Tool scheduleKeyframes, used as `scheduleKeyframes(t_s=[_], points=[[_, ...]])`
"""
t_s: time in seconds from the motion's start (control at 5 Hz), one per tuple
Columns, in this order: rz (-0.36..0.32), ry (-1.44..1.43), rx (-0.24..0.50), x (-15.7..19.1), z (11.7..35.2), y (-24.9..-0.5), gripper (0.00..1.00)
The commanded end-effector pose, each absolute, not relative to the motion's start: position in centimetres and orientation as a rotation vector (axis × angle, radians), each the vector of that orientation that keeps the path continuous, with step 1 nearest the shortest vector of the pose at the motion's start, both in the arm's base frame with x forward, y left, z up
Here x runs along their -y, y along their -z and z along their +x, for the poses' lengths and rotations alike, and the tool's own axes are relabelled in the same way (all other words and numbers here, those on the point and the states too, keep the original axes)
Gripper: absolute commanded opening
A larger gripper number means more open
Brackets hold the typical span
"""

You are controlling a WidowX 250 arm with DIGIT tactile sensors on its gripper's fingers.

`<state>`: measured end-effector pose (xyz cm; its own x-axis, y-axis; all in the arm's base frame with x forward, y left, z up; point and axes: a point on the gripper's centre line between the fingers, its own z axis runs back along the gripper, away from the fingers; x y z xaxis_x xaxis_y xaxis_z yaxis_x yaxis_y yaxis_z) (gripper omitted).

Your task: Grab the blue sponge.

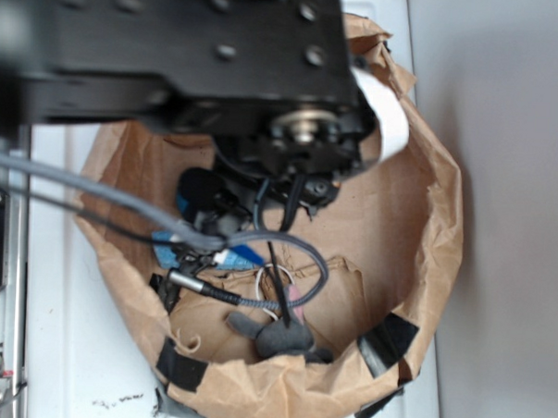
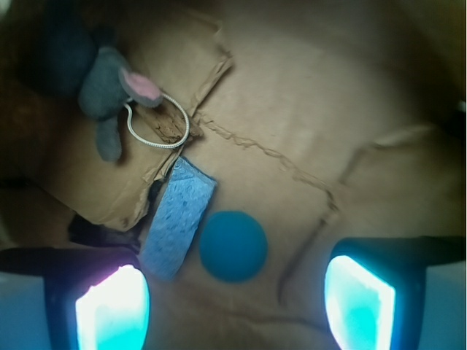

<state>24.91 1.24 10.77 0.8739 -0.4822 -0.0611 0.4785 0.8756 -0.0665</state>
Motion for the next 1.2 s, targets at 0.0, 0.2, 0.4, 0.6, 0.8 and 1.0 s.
scheduleKeyframes(t_s=[0.0,0.2,0.4,0.6,0.8,1.0], points=[[-0.040,0.576,-0.004,0.5,26.1,-8.3,1.00],[-0.040,0.576,-0.004,0.5,26.1,-8.3,1.00],[-0.040,0.576,-0.004,0.5,26.1,-8.3,1.00],[-0.040,0.576,-0.004,0.5,26.1,-8.3,1.00],[-0.128,0.523,0.019,1.1,25.8,-7.0,1.00],[-0.129,0.490,0.043,1.2,25.9,-6.0,1.00]])
